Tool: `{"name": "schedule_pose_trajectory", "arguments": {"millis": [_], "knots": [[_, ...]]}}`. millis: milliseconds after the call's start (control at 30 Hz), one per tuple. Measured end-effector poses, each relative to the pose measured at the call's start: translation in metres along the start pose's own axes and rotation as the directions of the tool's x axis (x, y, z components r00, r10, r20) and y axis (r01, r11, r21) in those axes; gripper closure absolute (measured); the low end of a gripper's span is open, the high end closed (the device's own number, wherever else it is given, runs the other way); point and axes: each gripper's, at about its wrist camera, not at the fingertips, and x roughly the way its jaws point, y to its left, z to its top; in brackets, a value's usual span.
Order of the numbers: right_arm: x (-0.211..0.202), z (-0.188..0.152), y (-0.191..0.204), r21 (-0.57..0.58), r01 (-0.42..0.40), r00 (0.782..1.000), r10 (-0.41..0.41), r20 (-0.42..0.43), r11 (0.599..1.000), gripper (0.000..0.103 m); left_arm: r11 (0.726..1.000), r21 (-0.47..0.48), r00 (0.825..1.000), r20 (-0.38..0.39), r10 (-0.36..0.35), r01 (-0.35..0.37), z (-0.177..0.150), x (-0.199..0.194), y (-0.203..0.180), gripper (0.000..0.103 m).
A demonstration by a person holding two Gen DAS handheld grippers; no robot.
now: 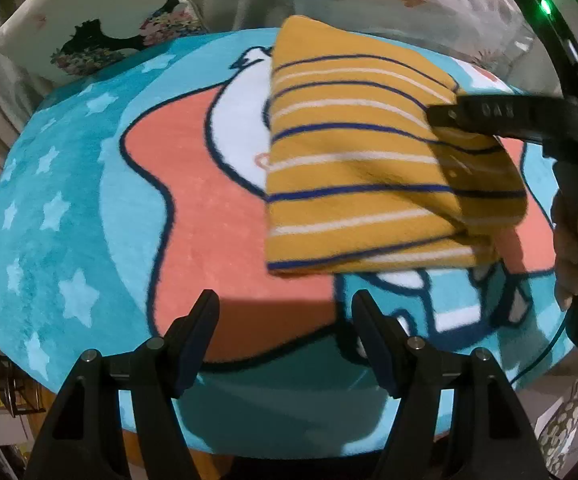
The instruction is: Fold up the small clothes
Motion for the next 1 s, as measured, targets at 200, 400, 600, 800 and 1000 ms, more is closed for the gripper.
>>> {"name": "schedule_pose_trajectory", "arguments": {"millis": [200, 400, 600, 800, 1000], "knots": [[-0.001, 0.006, -0.017, 0.041, 0.046, 0.999, -0.045, -0.018, 0.998, 0.057, 1.0, -0.003, 1.0, -0.002, -0.006, 0.006, 0.01, 0.004, 0.003, 0.035], [-0.026, -0.014, -0.046, 0.148, 0.02, 1.0, -0.021, 0.004, 0.989, 0.053, 0.999, 0.025, 1.0, -0.005, -0.024, 0.024, 0.014, 0.006, -0.008, 0.035], [-0.047, -0.048, -0.064, 0.2, 0.041, 0.999, -0.045, 0.013, 0.979, 0.048, 0.998, 0.05, 0.999, -0.022, -0.045, 0.046, 0.01, 0.009, -0.026, 0.035], [-0.062, -0.078, -0.073, 0.21, 0.079, 0.997, -0.083, 0.008, 0.975, 0.048, 0.997, 0.056, 0.998, -0.024, -0.059, 0.06, 0.002, 0.005, -0.041, 0.035], [-0.068, -0.101, -0.074, 0.191, 0.086, 0.996, -0.085, -0.018, 0.978, 0.047, 0.997, 0.031, 0.997, -0.029, -0.068, 0.069, -0.009, 0.002, -0.048, 0.035]]}}
